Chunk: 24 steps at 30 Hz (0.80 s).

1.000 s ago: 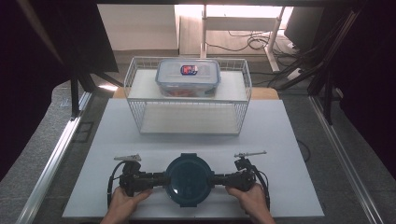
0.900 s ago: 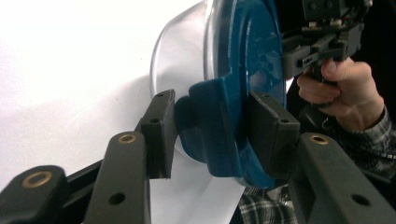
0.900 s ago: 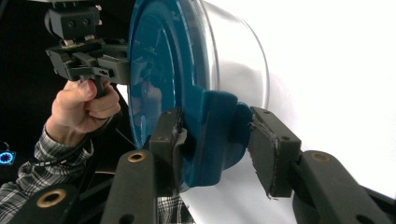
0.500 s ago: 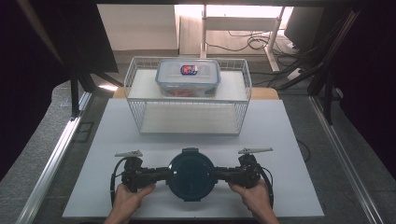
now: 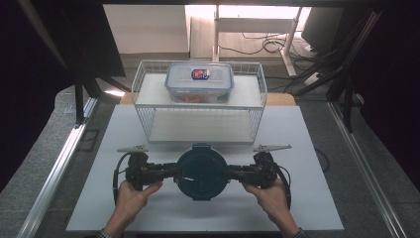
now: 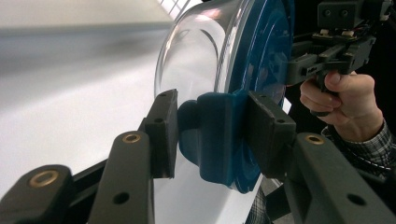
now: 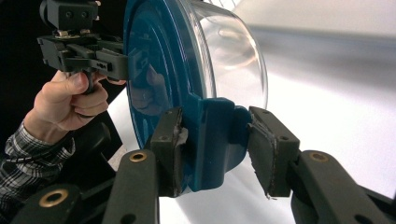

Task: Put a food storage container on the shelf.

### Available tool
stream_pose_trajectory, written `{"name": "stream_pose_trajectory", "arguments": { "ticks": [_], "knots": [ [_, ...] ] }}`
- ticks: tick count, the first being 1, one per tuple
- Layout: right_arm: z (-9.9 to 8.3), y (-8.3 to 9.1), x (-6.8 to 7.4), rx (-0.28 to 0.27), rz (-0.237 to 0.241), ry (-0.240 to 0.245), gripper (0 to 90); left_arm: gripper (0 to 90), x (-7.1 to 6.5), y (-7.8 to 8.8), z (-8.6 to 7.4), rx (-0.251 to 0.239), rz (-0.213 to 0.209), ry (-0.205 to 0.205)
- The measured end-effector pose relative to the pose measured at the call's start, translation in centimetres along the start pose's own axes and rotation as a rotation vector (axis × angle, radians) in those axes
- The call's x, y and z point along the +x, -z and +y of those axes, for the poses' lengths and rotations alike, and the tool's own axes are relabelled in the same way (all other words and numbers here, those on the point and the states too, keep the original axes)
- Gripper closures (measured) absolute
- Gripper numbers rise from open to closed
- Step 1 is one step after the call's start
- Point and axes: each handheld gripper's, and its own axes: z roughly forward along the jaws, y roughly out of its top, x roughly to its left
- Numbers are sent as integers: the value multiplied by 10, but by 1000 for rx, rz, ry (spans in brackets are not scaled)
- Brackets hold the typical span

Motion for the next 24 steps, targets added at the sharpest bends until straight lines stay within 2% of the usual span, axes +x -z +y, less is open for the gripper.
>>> {"name": "stream_pose_trajectory", "arguments": {
  "ticks": [5,13,24],
  "knots": [
    [19,6,6,-25,-4,46,569,573,-7,6,18,-16,5,-29],
    [46,11,10,-41,0,67,568,572,-13,15,45,-24,23,-48],
    [83,17,19,-74,-19,105,563,573,-19,25,80,-50,35,-74]
  ]
}}
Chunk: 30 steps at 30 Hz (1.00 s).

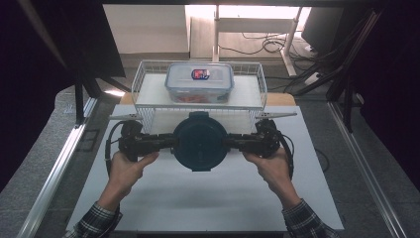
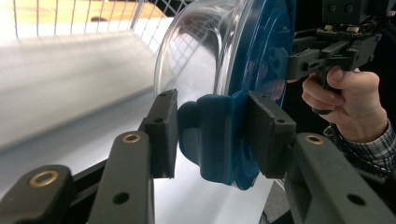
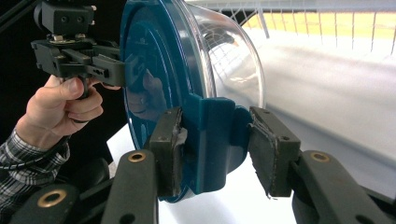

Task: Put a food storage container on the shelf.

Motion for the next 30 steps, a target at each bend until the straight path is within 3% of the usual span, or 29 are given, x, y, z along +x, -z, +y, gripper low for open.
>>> {"name": "stream_pose_trajectory", "arguments": {
  "ticks": [8,20,30],
  "knots": [
    [28,4,5,-20,-8,22,562,573,-1,7,29,-8,-4,-16],
    [67,8,4,-53,4,13,563,573,-4,17,73,-21,7,-27],
    [115,17,11,-92,3,20,565,574,-7,28,120,-41,1,-40]
  ]
}}
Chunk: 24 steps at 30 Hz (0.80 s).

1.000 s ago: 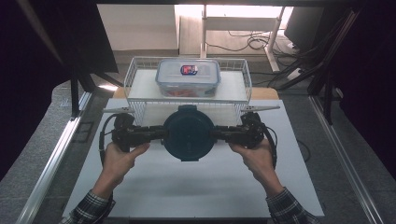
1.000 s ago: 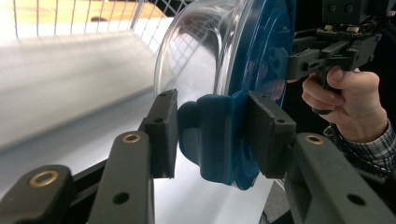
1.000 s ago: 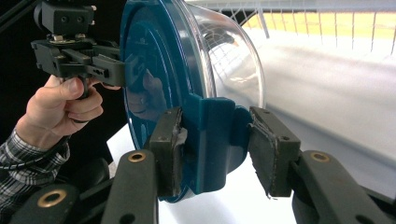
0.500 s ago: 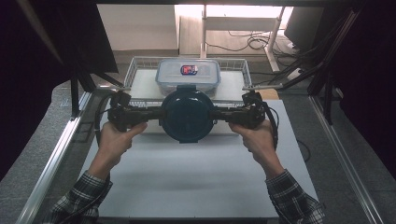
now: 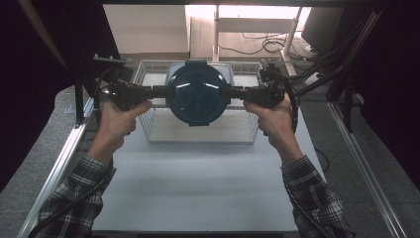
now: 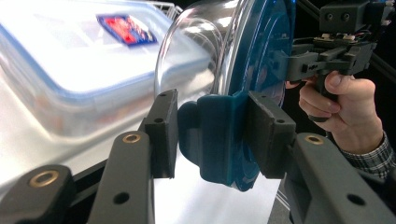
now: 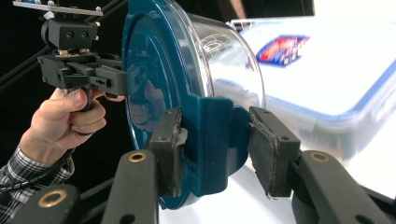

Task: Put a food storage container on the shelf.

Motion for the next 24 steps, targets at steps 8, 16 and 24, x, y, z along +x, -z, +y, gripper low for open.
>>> {"name": "stream_pose_trajectory", "arguments": {
  "ticks": [8,16,24],
  "knots": [
    [28,-6,-7,-19,2,-6,565,574,11,1,30,-7,2,16],
    [49,-10,-15,-47,-16,-7,565,573,25,-4,51,-31,-12,40],
    [57,-19,-30,-60,-18,-33,565,572,41,-13,56,-49,-17,79]
  ]
}}
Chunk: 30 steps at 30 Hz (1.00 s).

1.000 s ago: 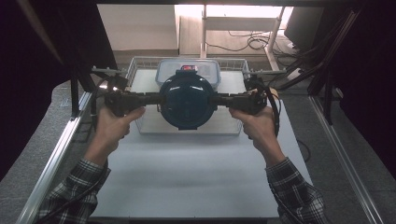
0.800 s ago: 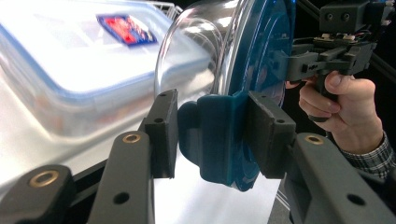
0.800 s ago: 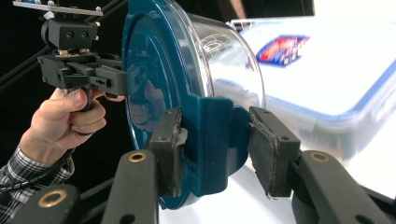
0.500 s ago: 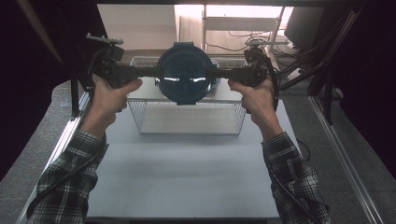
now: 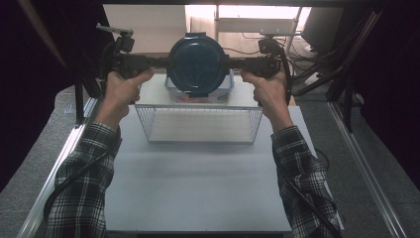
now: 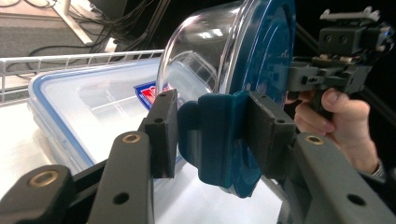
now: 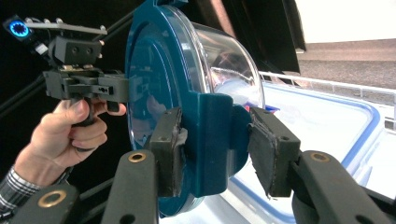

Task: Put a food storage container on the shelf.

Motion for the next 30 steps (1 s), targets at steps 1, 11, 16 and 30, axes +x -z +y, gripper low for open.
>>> {"name": "stream_pose_trajectory", "arguments": {
  "ticks": [1,11,16,30],
  "knots": [
    [1,-1,-1,0,1,-6,565,572,1,0,1,0,2,-3],
    [8,-9,-10,-3,-19,-53,552,556,8,-7,2,-33,26,4],
    [9,-12,-13,-15,-29,-61,540,548,14,-9,2,-48,23,29],
    [10,-15,-19,-23,-114,-23,628,482,25,-21,7,-57,92,66]
  ]
}}
